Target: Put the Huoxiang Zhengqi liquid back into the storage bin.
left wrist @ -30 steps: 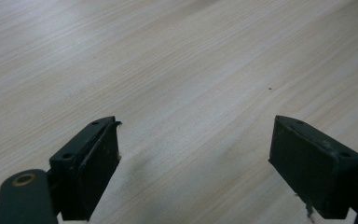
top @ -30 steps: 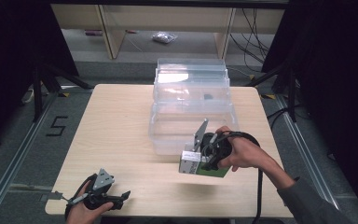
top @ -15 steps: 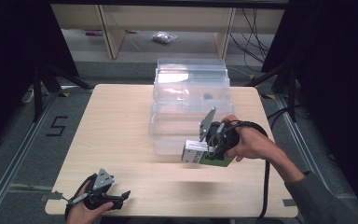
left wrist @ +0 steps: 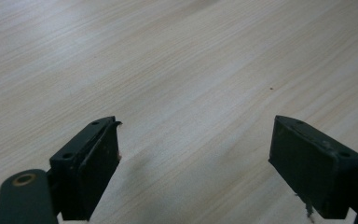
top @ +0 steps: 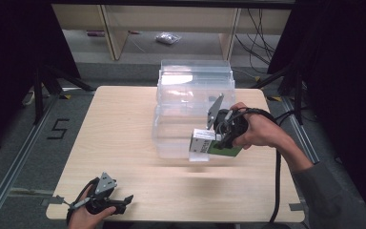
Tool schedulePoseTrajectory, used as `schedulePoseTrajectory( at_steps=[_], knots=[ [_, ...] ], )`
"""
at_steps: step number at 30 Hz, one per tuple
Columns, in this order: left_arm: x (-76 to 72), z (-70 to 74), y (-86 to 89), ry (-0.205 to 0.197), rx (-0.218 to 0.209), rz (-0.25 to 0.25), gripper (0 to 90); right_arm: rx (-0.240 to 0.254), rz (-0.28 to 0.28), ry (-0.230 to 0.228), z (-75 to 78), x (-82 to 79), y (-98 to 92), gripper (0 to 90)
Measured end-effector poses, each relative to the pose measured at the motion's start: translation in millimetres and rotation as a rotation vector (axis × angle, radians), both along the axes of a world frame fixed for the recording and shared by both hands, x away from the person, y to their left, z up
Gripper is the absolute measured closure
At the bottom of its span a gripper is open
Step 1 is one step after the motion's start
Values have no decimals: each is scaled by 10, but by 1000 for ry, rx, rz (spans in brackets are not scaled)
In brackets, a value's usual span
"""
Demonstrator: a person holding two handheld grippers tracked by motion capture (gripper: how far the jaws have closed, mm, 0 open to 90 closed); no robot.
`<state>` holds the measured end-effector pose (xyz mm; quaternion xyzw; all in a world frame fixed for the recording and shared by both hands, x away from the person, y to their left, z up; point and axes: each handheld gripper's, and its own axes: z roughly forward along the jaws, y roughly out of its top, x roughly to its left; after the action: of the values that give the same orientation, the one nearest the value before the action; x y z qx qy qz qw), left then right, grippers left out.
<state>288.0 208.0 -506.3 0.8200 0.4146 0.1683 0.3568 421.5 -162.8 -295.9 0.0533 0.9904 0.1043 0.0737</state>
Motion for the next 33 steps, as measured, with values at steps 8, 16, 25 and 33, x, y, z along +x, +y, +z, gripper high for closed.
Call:
schedulePoseTrajectory(
  at_steps=[8, 16, 25, 33],
  knots=[
    [-3, 8, -16, -3, 1, -17, 152, 5, -40, -15, 67, 213, -82, 642],
    [-3, 4, -15, -8, -11, -6, 152, -31, -52, -18, -31, 475, -129, 642],
    [-4, 6, -13, -3, -3, -10, 152, -50, -42, -19, -180, 739, -138, 642],
    [-6, -2, -20, -2, -13, -4, 152, -56, -55, -1, -358, 912, -188, 642]
  ],
)
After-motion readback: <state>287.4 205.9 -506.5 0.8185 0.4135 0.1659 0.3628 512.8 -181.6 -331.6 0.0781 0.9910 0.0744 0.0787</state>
